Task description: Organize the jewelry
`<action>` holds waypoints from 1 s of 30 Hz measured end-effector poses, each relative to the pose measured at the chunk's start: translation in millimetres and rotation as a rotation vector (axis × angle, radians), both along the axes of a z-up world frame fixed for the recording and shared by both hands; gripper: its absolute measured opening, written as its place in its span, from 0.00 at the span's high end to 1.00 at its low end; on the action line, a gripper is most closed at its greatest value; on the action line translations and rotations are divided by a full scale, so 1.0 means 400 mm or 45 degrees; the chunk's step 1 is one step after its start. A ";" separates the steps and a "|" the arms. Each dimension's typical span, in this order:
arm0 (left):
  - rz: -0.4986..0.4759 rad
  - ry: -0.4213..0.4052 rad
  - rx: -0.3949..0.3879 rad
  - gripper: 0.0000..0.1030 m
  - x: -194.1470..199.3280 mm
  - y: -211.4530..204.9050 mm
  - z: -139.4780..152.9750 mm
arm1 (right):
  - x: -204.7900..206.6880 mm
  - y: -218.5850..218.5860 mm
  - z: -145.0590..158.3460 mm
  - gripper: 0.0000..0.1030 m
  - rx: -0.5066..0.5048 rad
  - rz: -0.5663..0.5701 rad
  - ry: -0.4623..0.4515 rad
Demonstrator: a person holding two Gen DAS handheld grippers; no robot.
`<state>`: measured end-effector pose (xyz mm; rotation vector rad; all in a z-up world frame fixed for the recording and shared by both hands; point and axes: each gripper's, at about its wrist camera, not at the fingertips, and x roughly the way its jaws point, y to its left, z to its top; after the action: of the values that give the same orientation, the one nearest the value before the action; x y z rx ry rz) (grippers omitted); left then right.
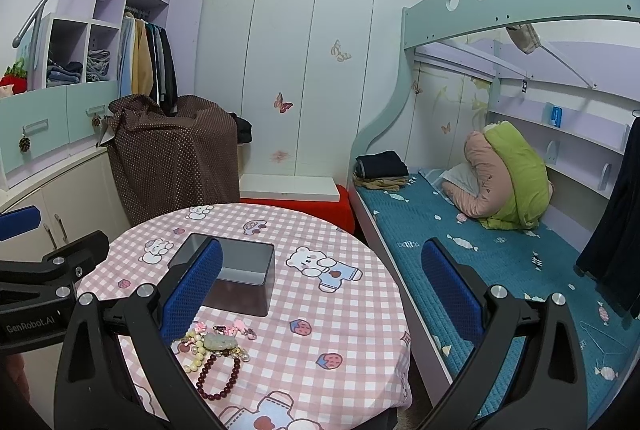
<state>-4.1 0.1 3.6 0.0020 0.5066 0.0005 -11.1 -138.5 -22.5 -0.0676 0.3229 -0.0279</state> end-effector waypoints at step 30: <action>-0.014 0.042 -0.014 0.05 0.012 0.003 -0.041 | 0.021 0.004 -0.027 0.07 0.002 0.014 0.049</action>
<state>0.6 1.2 -13.0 -0.0063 0.5393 -0.0131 -2.6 -136.9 -33.3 -0.0685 0.3614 -0.0156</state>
